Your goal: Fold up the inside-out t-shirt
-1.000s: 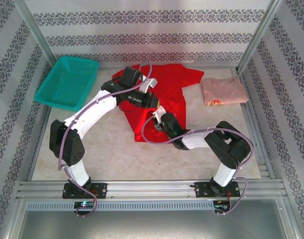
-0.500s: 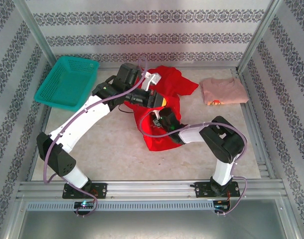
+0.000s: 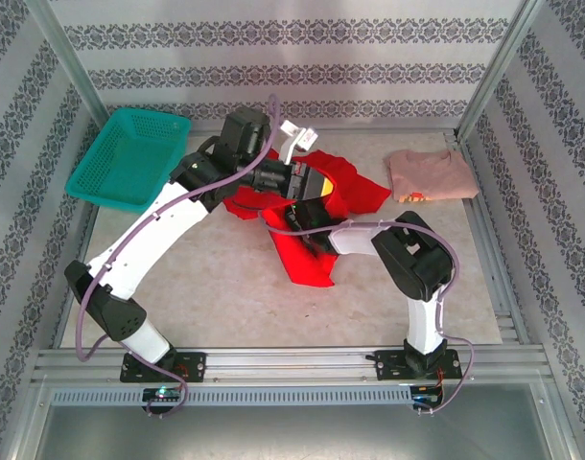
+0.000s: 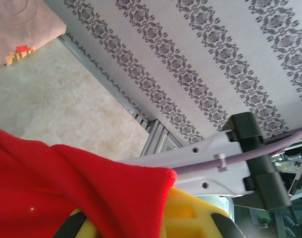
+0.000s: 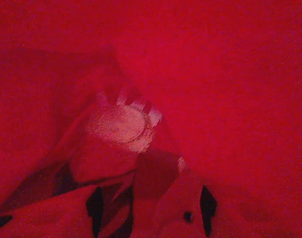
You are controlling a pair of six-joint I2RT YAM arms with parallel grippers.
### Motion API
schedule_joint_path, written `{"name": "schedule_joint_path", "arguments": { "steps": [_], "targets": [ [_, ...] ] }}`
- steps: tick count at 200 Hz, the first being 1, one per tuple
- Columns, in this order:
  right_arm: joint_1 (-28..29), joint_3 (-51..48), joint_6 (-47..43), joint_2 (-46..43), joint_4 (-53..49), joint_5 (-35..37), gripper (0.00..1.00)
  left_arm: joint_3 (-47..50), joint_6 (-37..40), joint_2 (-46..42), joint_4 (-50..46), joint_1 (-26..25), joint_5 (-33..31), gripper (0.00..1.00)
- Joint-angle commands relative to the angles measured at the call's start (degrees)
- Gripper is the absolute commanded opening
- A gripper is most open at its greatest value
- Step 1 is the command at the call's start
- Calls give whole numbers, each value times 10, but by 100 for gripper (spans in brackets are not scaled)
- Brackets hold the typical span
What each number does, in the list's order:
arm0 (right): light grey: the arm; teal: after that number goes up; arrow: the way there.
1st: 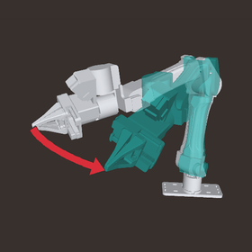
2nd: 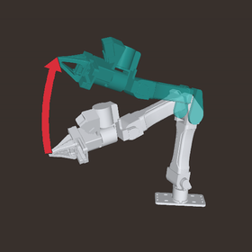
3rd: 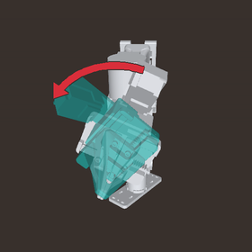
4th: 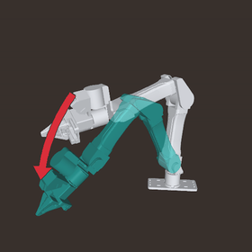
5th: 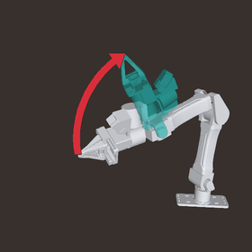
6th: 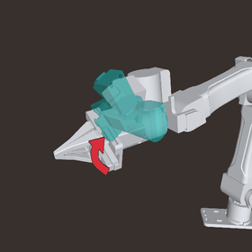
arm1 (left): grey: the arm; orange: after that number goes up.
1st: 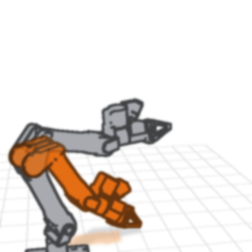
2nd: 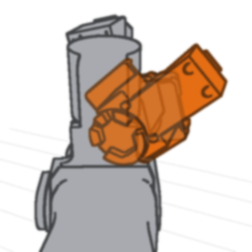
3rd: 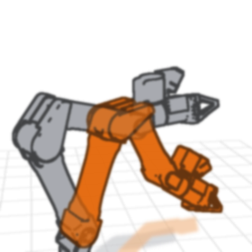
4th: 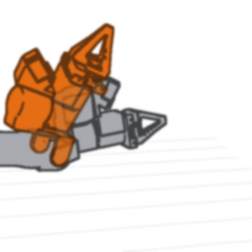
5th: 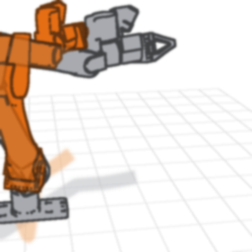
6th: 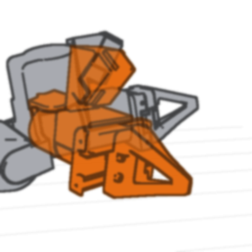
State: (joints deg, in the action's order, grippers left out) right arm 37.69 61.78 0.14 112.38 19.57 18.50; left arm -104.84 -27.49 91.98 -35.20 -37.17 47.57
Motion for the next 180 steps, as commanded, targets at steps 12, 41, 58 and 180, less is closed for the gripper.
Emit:
{"name": "schedule_joint_path", "arguments": {
  "steps": [12,41,58,180],
  "targets": [
    [-22,52,28,31,-113,23,61,-34,-5,-34,20,-12,25,0],
    [-43,79,33,43,-159,9,70,-29,10,-48,9,-12,11,0],
    [-54,84,36,43,-176,-5,72,-27,27,-55,-11,-12,-25,0],
    [-109,28,57,-31,-120,-260,69,48,158,-59,-105,-12,-219,0]
  ]
}}
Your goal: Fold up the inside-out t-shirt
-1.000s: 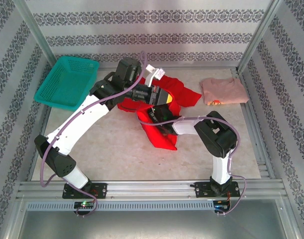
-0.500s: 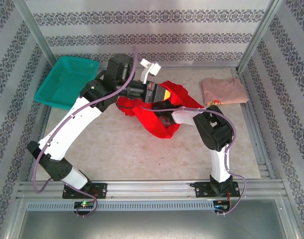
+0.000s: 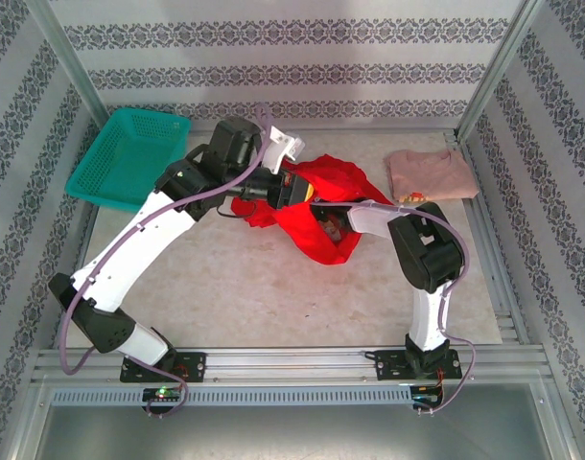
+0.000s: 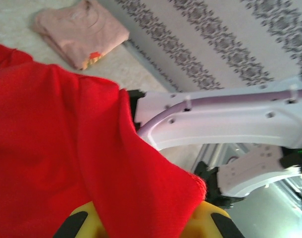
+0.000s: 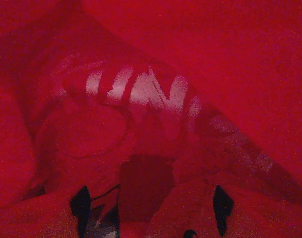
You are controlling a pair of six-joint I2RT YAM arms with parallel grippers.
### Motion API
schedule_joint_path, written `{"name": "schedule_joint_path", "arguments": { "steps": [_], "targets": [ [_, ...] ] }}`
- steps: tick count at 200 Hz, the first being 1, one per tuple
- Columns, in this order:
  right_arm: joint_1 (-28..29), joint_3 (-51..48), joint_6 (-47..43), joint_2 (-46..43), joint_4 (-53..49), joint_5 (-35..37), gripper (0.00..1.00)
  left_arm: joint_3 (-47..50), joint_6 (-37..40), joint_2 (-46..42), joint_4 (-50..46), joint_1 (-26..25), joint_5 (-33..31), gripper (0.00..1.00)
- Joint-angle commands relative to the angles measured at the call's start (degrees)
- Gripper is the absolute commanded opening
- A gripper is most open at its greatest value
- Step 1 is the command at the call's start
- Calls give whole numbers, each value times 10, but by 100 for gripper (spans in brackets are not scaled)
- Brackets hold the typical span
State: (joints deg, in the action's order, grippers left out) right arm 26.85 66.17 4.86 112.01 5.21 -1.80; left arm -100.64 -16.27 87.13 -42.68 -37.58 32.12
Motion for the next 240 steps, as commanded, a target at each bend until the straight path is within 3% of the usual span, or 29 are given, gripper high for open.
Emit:
{"name": "schedule_joint_path", "arguments": {
  "steps": [1,50,102,123,173,194,240],
  "targets": [
    [0,-17,9,-29,24,-57,69,6,46,-11,-31,-8,-70,0],
    [0,-102,-89,-107,23,-69,70,-23,55,-20,-76,-7,-317,0],
    [-12,-148,-111,-151,50,-112,71,-19,58,-31,-76,-6,-373,0],
    [-12,-119,-85,-124,26,-39,71,-3,59,-46,-56,-6,-328,0],
    [29,-2,-75,-19,-63,141,71,-27,37,-63,-6,-6,-140,0],
    [19,38,-49,22,-102,136,72,-41,28,-62,4,-6,-110,0],
    [8,128,-13,97,-202,98,73,-56,26,-57,16,-6,-114,0]
  ]
}}
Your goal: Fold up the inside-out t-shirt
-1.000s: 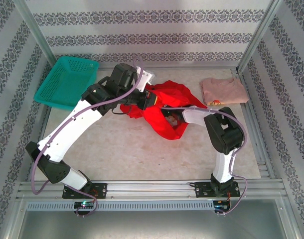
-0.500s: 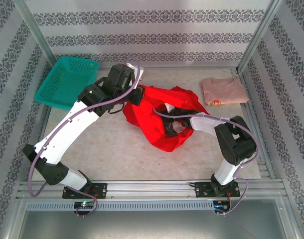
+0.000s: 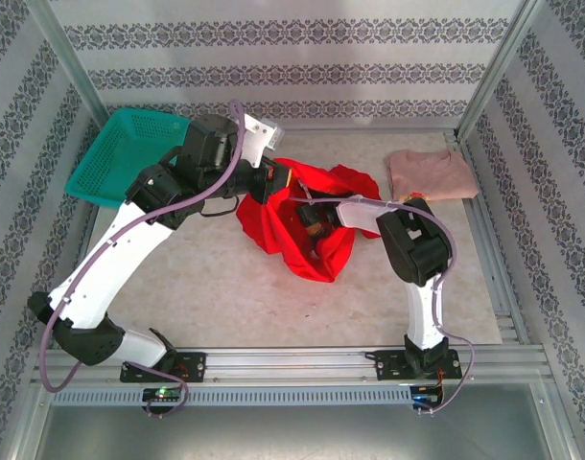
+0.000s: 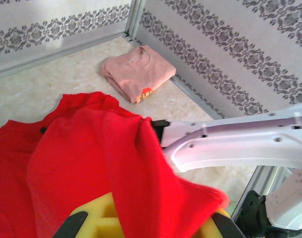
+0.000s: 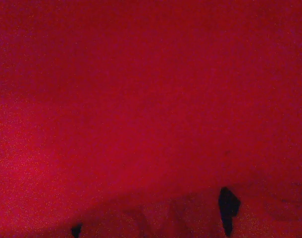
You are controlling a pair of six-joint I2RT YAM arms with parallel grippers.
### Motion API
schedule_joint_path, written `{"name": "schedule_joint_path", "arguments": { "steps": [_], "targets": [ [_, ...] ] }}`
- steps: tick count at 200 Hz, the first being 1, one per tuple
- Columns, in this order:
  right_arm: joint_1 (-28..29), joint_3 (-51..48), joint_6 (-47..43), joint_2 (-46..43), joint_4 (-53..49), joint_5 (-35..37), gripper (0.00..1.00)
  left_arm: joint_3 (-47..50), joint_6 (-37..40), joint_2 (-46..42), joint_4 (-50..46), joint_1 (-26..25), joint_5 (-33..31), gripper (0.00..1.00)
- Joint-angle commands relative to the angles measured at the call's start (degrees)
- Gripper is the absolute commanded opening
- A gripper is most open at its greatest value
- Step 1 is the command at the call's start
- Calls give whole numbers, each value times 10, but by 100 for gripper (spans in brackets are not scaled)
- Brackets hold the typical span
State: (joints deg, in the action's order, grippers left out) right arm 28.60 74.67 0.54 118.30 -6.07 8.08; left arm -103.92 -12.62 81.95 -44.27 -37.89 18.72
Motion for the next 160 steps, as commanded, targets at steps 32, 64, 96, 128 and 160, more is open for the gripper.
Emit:
{"name": "schedule_joint_path", "arguments": {
  "steps": [32,64,96,128,160],
  "targets": [
    [-11,94,38,64,-169,-27,67,-24,-7,-16,35,-3,-16,0],
    [-4,115,33,76,-183,-16,68,-5,-5,-34,38,-3,-63,0],
    [-10,154,6,101,-216,-44,56,24,-5,-59,46,-2,-105,0],
    [-17,166,-9,110,-220,-64,44,44,-8,-78,59,0,-116,0],
    [-28,161,4,101,-195,-133,10,49,-7,-74,59,1,-123,0]
  ]
}}
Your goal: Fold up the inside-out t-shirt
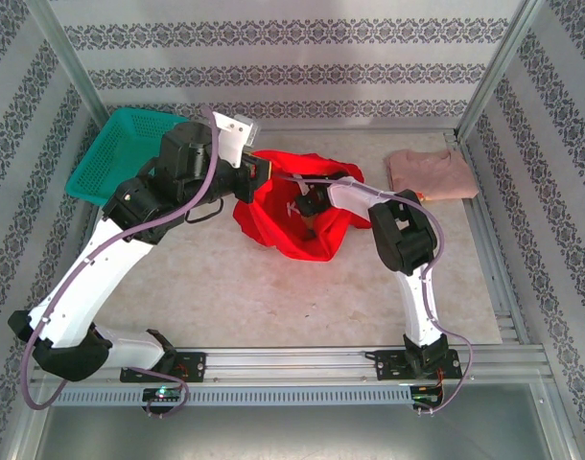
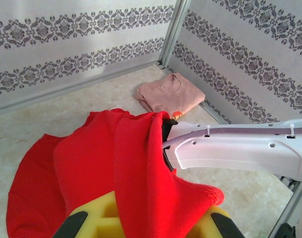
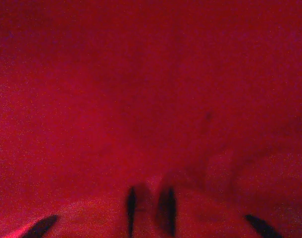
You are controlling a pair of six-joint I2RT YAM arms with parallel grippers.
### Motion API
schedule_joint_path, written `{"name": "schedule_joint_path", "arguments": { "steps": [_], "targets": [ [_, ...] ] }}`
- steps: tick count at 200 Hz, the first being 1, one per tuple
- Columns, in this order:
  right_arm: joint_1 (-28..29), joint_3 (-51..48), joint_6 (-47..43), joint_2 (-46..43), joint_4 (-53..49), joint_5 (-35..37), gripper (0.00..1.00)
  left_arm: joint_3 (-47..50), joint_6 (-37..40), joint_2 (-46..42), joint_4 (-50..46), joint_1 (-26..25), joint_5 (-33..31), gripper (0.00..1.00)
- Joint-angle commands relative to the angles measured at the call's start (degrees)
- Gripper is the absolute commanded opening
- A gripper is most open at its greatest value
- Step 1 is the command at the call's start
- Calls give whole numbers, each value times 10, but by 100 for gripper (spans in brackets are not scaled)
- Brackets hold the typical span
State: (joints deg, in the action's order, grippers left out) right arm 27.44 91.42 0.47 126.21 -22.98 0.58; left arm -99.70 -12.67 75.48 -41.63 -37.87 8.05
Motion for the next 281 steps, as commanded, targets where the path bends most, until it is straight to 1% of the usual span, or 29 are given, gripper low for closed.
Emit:
{"name": "schedule_joint_path", "arguments": {
  "steps": [1,11,22,36,58,76,98,117,135,150,173,195,207,220,232,248,269,281],
  "targets": [
    [-17,-5,5,23,-26,-61,9,7,-7,-10,33,1,-17,0],
    [-21,7,12,31,-35,-84,0,12,-9,-10,34,1,-16,0],
    [-22,10,13,33,-37,-93,0,18,-12,-9,37,1,-18,0],
    [-23,-10,9,8,-17,-102,0,29,-22,-8,37,3,-31,0],
    [-23,-67,4,-76,28,-132,0,51,-49,4,38,21,-67,0],
    [-18,-137,2,-160,81,-173,0,69,-66,21,44,53,-76,0],
    [-3,-226,-14,-254,130,-188,0,97,-69,40,65,91,-93,0],
    [4,-289,-16,-310,174,-203,0,112,-67,53,80,117,-102,0],
    [14,-317,-20,-332,198,-220,0,113,-69,67,91,143,-104,0],
    [27,-316,-38,-335,183,-206,0,103,-70,82,94,174,-91,0],
    [32,-332,-41,-346,182,-175,0,74,-74,99,80,240,-81,0],
    [43,-328,-55,-342,161,-130,0,69,-112,101,97,310,-35,0],
    [54,-320,-65,-332,149,-109,0,56,-125,110,100,334,-9,0],
    [67,-308,-78,-320,144,-102,0,32,-116,127,85,336,5,0],
    [78,-296,-83,-317,152,-107,0,27,-112,144,83,331,33,0],
    [83,-270,-72,-320,168,-133,0,45,-104,163,86,317,53,0],
    [90,-236,-68,-324,201,-188,0,66,-105,194,92,300,88,0],
    [99,-218,-70,-316,212,-192,0,60,-105,217,96,292,122,0]
  ]
}}
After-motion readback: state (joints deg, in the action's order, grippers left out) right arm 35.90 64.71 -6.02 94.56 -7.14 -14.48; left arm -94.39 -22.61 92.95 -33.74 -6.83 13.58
